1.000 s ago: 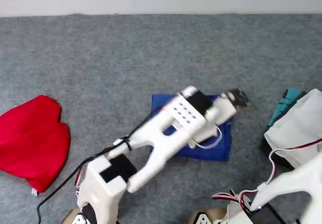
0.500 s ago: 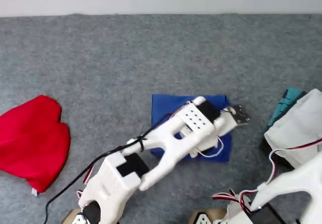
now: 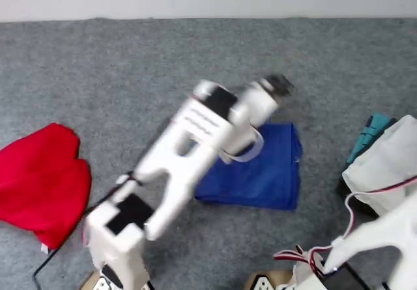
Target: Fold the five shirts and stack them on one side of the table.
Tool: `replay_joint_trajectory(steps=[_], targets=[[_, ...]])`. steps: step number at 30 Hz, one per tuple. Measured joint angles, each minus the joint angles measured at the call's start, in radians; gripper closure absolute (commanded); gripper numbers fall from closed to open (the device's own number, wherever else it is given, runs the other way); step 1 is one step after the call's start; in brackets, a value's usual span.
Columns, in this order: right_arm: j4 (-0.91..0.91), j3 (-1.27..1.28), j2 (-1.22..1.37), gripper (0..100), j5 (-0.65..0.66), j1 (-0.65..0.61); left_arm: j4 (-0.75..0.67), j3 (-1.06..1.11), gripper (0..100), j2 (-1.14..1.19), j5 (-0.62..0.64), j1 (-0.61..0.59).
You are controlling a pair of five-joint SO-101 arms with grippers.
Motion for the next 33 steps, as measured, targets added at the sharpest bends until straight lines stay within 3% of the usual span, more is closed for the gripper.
replay_joint_trajectory(steps=[4,10,17,27,33], targets=[[0.0,0.089,0.0,97.6,-0.094,-0.124,0.008,0.029,99,-0.166,0.0,-0.198],[-0.015,0.175,0.0,97.6,-0.279,-0.442,0.012,0.186,99,-0.411,0.0,-0.448],[-0.23,0.204,0.135,97.6,-0.453,-0.743,0.012,0.417,99,-0.631,0.0,-0.62],[-0.451,0.175,0.446,97.6,-0.554,-0.942,-0.021,0.674,99,-0.848,0.0,-0.781],[-0.615,0.106,0.672,97.6,-0.502,-0.91,-0.034,0.713,99,-0.914,-0.025,-0.884]])
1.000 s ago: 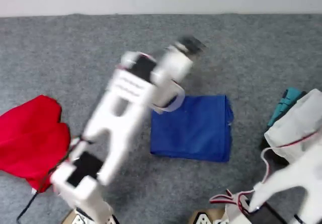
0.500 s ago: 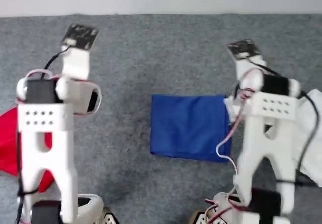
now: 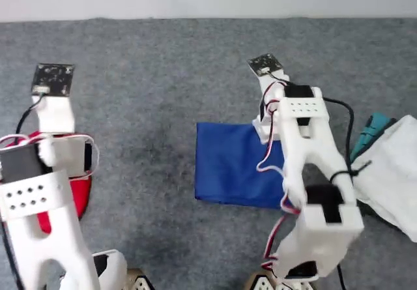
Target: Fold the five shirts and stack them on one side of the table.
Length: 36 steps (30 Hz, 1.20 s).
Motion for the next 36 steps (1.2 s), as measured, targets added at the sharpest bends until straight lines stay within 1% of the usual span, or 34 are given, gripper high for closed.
replay_joint_trajectory(steps=[4,7,12,14,19,21,28,33,36], targets=[[-0.018,-0.107,0.14,97.6,0.037,0.066,0.0,0.0,99,-0.028,-0.071,-0.012],[0.043,-0.23,0.15,97.6,0.043,0.074,0.0,0.0,99,-0.029,-0.091,-0.012],[0.209,-0.417,0.15,97.1,0.043,0.032,0.0,0.003,99,-0.029,-0.092,-0.012],[0.296,-0.468,0.15,92.9,0.038,0.014,-0.014,0.018,99,-0.029,-0.092,-0.012],[0.482,-0.503,0.15,72.0,-0.068,0.018,-0.046,0.094,99,-0.029,-0.092,-0.012],[0.523,-0.503,0.15,69.5,-0.098,0.017,-0.049,0.118,99,-0.029,-0.092,-0.012],[0.548,-0.497,0.167,69.6,-0.176,0.015,-0.051,0.144,99,-0.029,-0.092,-0.012],[0.497,-0.442,0.269,69.6,-0.227,0.018,-0.051,0.144,99,-0.029,-0.092,-0.012],[0.465,-0.434,0.334,71.2,-0.232,0.026,-0.051,0.144,99,-0.029,-0.092,-0.012]])
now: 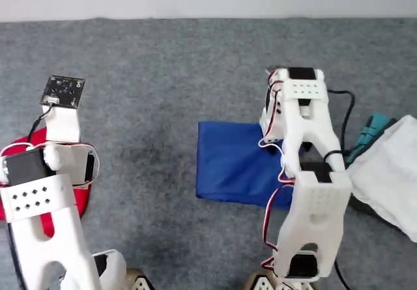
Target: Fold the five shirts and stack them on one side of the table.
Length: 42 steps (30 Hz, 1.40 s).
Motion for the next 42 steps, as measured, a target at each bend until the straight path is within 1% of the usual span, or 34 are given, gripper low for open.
replay_joint_trajectory(steps=[2,8,9,12,14,16,18,23,25,28,31,34,36,37,40,41,42], targets=[[-0.021,0.0,0.038,76.8,-0.003,0.002,0.0,0.0,99,0.0,0.0,0.0],[-0.041,-0.009,0.087,98.0,-0.003,0.009,0.0,0.0,99,0.0,0.0,0.0],[-0.041,-0.014,0.094,99.3,-0.003,0.011,0.0,0.0,99,0.0,0.0,0.0],[-0.041,-0.021,0.098,98.9,0.005,0.017,0.0,0.0,99,0.0,0.0,0.0],[-0.041,-0.021,0.098,98.9,0.058,0.031,0.0,0.0,99,0.0,0.0,0.0],[-0.044,-0.048,0.112,98.9,0.141,0.046,0.0,0.0,99,0.0,0.0,0.0],[-0.046,-0.078,0.117,98.9,0.264,0.066,0.0,0.0,99,0.0,0.0,0.0],[-0.127,-0.155,0.121,98.9,0.709,0.106,0.0,0.0,99,0.0,0.0,0.0],[-0.153,-0.18,0.123,98.9,0.864,0.107,0.0,0.0,99,0.0,0.0,0.0],[-0.169,-0.195,0.123,98.9,1.028,0.091,0.0,0.0,99,0.0,0.0,0.0],[-0.175,-0.196,0.123,98.9,1.129,0.055,0.0,0.0,99,0.0,0.0,0.0],[-0.178,-0.206,0.123,98.8,1.155,0.029,0.0,0.0,99,0.0,0.0,0.0],[-0.178,-0.222,0.123,95.7,1.155,0.015,0.0,0.0,99,0.0,0.0,0.0],[-0.178,-0.229,0.123,91.5,1.142,0.011,0.0,0.0,99,0.0,0.0,0.0],[-0.18,-0.235,0.123,75.1,1.046,0.003,0.014,0.0,99,0.0,0.0,0.0],[-0.18,-0.245,0.124,71.9,1.007,0.003,0.018,0.0,99,0.0,0.0,0.0],[-0.18,-0.261,0.124,71.5,0.965,0.003,0.021,0.0,99,0.0,0.0,0.0]])
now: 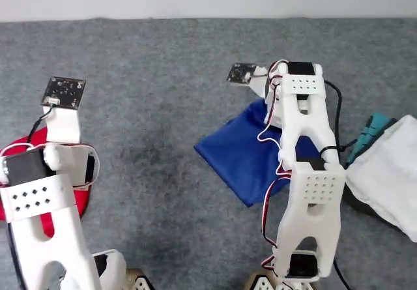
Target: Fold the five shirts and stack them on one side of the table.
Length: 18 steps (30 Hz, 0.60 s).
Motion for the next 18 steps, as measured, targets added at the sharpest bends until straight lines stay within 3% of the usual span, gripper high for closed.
replay_joint_trajectory(steps=[10,13,18], targets=[[0.201,-0.166,-0.026,74.4,-0.741,-0.037,0.005,0.0,99,-0.006,0.0,-0.005],[0.315,-0.178,-0.054,74.5,-0.887,-0.046,0.005,0.0,99,-0.006,0.0,-0.005],[0.328,-0.164,-0.121,74.3,-1.092,-0.049,0.005,0.0,99,-0.006,0.0,-0.005]])
